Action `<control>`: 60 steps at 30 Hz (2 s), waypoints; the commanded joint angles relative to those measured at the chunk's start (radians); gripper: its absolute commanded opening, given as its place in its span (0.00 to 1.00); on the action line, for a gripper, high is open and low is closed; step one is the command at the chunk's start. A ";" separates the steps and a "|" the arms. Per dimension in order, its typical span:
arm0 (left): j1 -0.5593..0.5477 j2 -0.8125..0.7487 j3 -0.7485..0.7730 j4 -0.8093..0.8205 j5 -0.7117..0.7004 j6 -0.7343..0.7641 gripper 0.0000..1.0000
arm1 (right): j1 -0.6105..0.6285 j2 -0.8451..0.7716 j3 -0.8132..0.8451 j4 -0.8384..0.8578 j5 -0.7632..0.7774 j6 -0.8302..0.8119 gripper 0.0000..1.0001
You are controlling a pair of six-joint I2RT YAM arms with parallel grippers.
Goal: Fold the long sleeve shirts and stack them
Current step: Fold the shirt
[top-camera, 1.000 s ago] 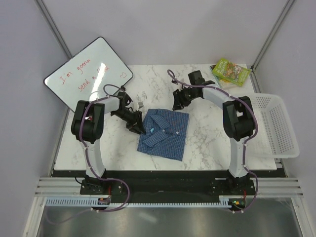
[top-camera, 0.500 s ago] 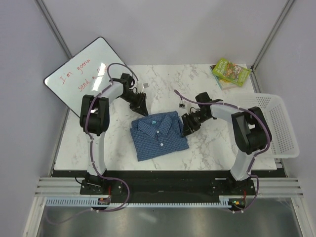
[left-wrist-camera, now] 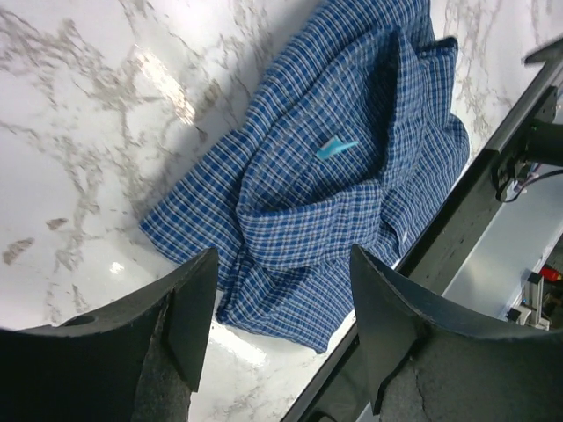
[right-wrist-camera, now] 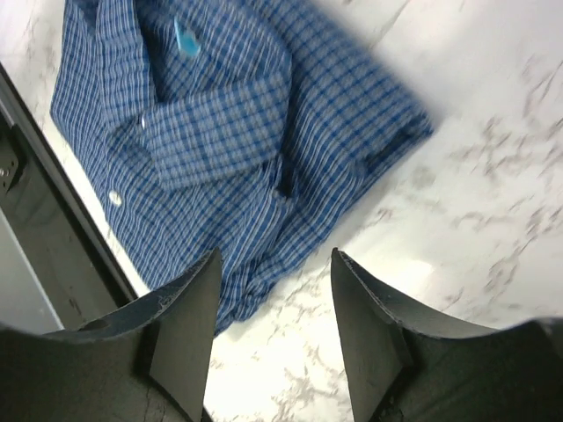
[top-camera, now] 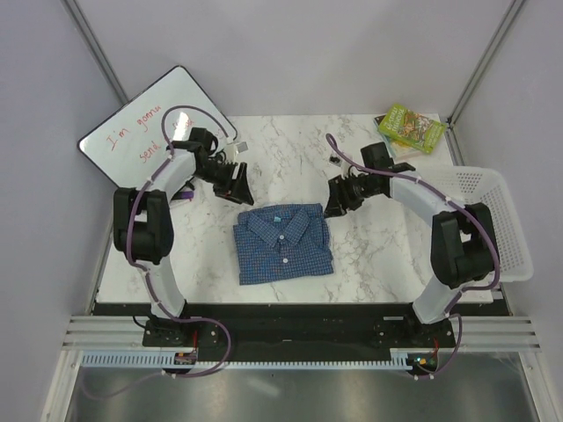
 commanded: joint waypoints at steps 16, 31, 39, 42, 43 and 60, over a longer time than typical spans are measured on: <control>-0.010 -0.015 -0.148 -0.068 -0.014 0.141 0.63 | 0.079 0.277 0.280 -0.135 0.007 -0.165 0.58; -0.005 -0.024 -0.162 -0.082 -0.062 0.147 0.61 | 0.098 0.279 0.352 -0.236 -0.005 -0.217 0.08; -0.005 -0.003 -0.151 -0.117 -0.041 0.178 0.35 | 0.090 0.276 0.363 -0.252 0.034 -0.228 0.00; -0.004 -0.009 -0.138 -0.116 -0.053 0.185 0.20 | 0.081 0.265 0.353 -0.247 0.037 -0.234 0.00; -0.002 -0.010 -0.134 -0.114 -0.053 0.185 0.17 | 0.078 0.263 0.353 -0.247 0.038 -0.234 0.00; 0.009 -0.095 -0.225 0.113 -0.166 0.179 0.02 | 0.030 0.292 0.317 -0.118 0.072 -0.196 0.00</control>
